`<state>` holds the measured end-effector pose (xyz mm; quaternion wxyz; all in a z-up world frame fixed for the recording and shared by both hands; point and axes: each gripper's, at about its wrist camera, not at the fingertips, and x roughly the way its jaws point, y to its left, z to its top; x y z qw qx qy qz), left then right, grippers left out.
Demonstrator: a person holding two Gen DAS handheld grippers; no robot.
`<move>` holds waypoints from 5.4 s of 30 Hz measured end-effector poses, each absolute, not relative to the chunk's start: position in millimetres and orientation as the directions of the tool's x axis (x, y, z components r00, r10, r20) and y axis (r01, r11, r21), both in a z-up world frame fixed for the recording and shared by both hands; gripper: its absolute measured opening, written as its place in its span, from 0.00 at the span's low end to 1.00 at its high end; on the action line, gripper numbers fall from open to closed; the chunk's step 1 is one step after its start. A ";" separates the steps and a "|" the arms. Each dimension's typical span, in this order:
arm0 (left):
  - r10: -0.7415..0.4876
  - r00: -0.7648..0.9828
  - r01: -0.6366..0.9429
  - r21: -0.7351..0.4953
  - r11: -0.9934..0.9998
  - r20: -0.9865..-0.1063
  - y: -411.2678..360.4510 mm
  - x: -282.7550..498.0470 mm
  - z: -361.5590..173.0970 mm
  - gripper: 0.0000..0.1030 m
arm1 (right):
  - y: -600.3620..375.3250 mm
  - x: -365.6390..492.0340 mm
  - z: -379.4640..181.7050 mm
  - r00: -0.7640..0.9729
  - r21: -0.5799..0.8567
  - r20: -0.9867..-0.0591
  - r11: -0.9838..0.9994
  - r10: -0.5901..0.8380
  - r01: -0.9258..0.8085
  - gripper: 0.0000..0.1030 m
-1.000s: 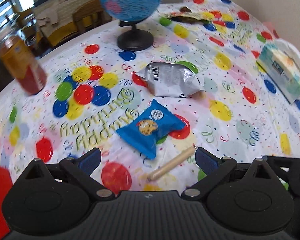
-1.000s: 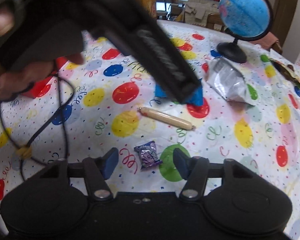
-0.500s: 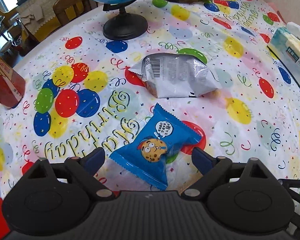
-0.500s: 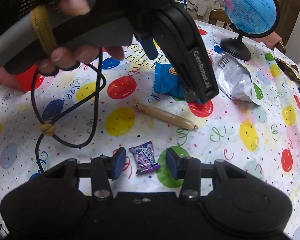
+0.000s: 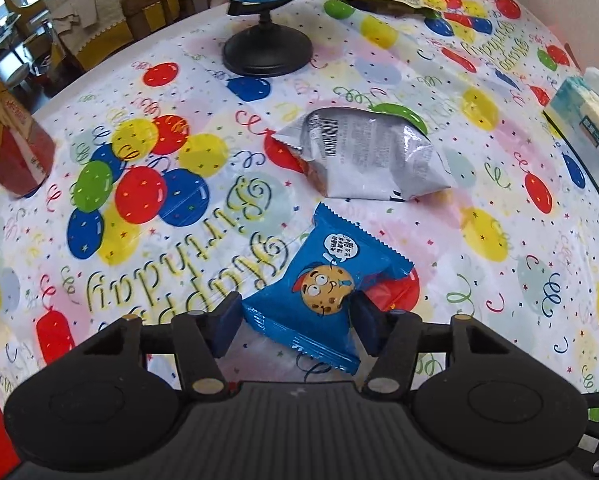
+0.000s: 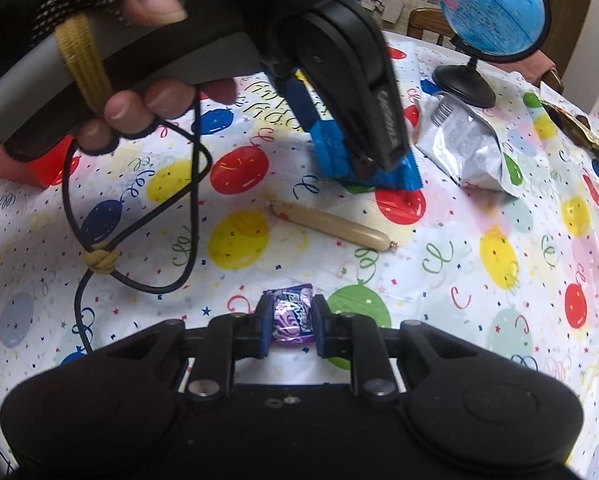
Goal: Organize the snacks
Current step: 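Grasp the blue cookie packet with the left tool while the right tool grasps the purple candy, then carry the cookie packet and purple candy over the box and open both tools to drop them, then move both open tools back from the box toward the silver bag and sausage stick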
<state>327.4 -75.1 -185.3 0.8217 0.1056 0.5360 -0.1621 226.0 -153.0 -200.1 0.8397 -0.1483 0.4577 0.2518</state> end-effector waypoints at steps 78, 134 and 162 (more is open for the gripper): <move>0.108 0.605 -0.340 -0.134 0.931 -0.789 352.6 61.0 -47.8 0.55 | 131.8 163.0 -63.7 0.512 0.032 -0.699 0.737 0.500 -0.676 0.17; 0.050 0.554 -0.228 -0.094 0.969 -0.831 364.6 86.0 -78.2 0.78 | 158.9 163.8 -89.6 0.477 0.073 -0.753 0.778 0.454 -0.624 0.81; -0.149 0.711 0.018 -0.194 0.981 -0.687 231.5 81.1 -13.6 1.00 | 12.6 137.8 -20.2 0.646 0.100 -0.614 0.856 0.453 -0.507 1.00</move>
